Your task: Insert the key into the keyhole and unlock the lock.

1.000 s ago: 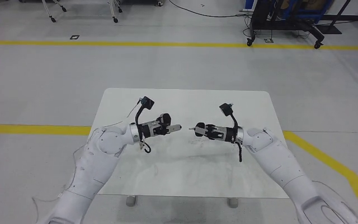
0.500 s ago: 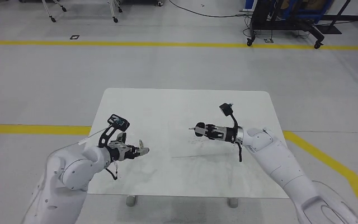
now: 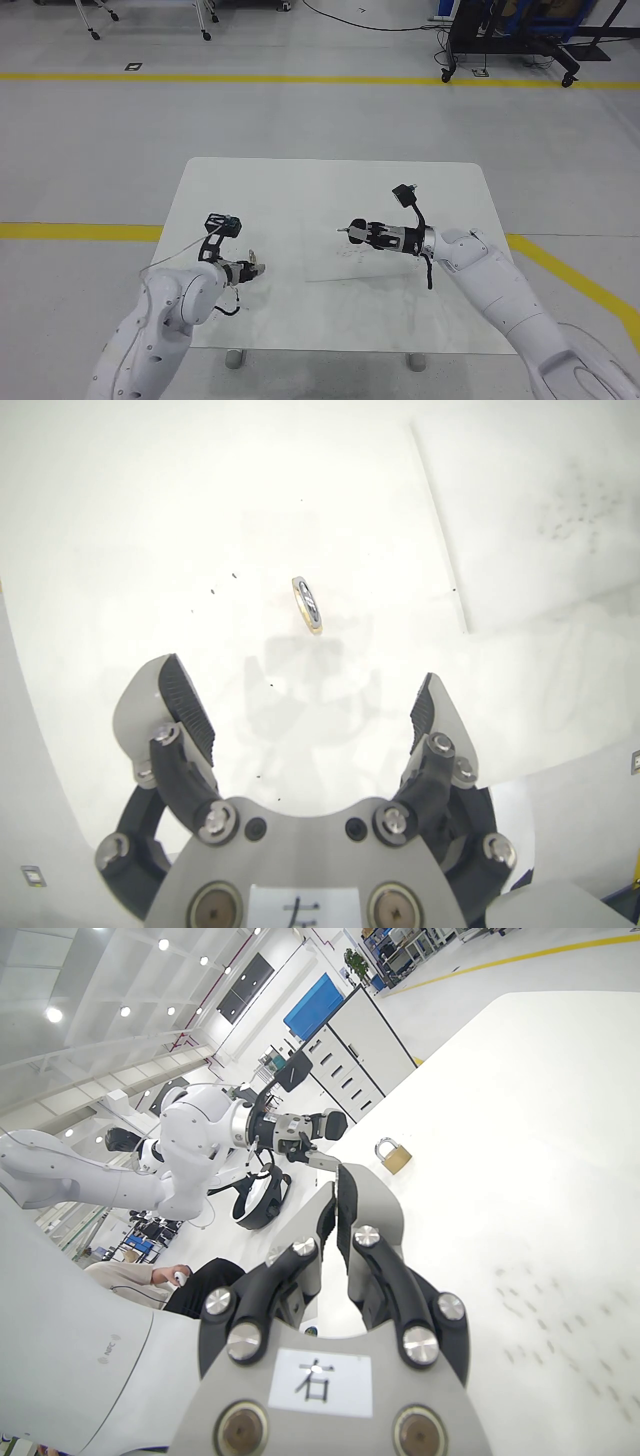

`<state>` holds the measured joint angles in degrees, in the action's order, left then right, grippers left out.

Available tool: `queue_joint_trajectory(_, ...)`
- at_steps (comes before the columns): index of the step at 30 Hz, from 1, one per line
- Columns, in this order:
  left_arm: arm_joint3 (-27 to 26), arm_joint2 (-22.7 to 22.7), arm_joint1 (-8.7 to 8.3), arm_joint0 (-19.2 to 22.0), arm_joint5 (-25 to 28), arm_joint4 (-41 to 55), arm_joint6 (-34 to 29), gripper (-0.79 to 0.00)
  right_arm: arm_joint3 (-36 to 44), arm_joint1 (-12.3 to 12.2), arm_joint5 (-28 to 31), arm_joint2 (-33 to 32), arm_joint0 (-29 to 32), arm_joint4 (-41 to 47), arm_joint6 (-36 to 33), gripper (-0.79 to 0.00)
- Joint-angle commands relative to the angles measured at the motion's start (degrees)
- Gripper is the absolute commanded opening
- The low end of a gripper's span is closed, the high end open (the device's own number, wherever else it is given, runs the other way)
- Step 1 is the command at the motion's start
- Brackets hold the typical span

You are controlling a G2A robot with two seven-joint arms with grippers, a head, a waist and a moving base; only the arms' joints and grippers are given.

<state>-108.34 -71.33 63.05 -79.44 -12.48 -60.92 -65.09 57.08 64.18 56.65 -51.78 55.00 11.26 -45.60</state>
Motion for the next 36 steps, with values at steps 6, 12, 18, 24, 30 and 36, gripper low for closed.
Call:
queue_joint_trajectory(6,6.19,3.52,1.27,4.57,-5.28,1.56,1.69,-0.163,0.0,0.0,0.0,0.0,0.0,0.0,0.0,-0.785)
queue_joint_trajectory(12,11.21,7.6,2.45,8.67,-8.03,0.59,2.57,-0.317,0.0,0.0,0.0,0.0,0.0,0.0,0.0,-0.785)
queue_joint_trajectory(18,14.0,9.77,3.16,11.04,-8.44,-0.04,1.13,-0.449,0.0,0.0,0.0,0.0,0.0,0.0,0.0,-0.785)
queue_joint_trajectory(24,14.57,10.29,3.42,10.97,-8.89,-1.18,0.47,-0.505,0.0,0.0,0.0,0.0,0.0,0.0,0.0,-0.785)
queue_joint_trajectory(30,14.17,9.87,3.42,10.62,-8.43,-2.18,-1.51,-0.785,0.0,0.0,0.0,0.0,0.0,0.0,0.0,-0.785)
queue_joint_trajectory(36,12.4,9.4,3.32,9.98,-6.3,-3.54,-1.68,-0.785,0.0,0.0,0.0,0.0,0.0,0.0,0.0,-0.785)
